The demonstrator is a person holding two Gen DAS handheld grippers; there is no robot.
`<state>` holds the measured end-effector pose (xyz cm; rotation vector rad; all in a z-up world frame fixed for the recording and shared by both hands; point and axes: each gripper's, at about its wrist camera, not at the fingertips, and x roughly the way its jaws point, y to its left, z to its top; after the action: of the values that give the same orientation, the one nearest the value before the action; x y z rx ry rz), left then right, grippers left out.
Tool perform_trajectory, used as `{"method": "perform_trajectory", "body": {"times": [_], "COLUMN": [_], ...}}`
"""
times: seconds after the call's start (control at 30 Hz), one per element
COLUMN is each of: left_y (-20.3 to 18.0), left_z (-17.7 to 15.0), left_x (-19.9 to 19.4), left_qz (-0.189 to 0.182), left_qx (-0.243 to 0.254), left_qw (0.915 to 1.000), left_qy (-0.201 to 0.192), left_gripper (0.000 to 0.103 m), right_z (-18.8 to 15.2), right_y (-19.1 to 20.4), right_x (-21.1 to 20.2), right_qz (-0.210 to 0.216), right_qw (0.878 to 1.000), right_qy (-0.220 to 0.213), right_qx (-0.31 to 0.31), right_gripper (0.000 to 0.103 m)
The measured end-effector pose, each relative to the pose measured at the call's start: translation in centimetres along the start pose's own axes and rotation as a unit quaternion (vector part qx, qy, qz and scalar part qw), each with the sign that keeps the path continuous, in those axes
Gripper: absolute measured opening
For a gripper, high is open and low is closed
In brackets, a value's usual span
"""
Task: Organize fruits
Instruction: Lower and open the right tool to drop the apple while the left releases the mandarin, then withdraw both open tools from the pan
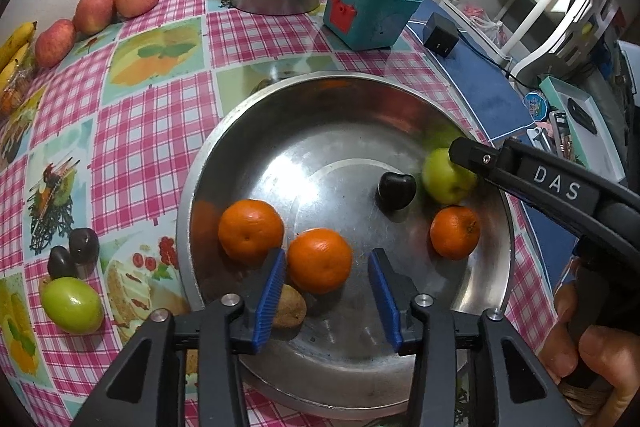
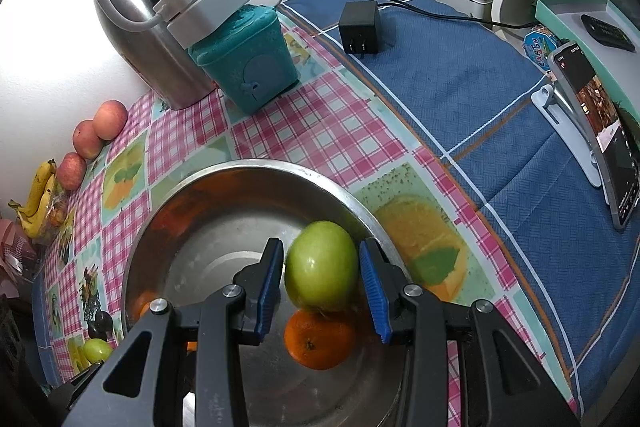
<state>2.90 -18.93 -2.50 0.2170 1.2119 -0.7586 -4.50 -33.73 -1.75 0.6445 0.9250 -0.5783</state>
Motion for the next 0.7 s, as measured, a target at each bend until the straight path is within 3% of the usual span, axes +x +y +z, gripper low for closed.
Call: {"method": "perform_trajectory", "body": {"times": [0.33, 0.7], "left_y": [0.4, 5.8], "left_z": [0.8, 1.2], "left_x": [-2.9, -6.3], "left_qz": [-0.007, 0.003], "left_qx": [-0.008, -0.106], "left_qw": [0.9997, 0.9932], "left_qy": [-0.021, -0.048], "left_gripper": [0.047, 0.048], "right_z": [0.4, -0.5], "right_y": [0.8, 3.7], "right_x": [-1.8, -3.2], "right_qz": [0.0, -0.019], "right_qw": [1.0, 0.998], "right_qy": [-0.017, -0.012], "right_qx": [-0.014, -0.065], "right_gripper": [0.042, 0.042]}}
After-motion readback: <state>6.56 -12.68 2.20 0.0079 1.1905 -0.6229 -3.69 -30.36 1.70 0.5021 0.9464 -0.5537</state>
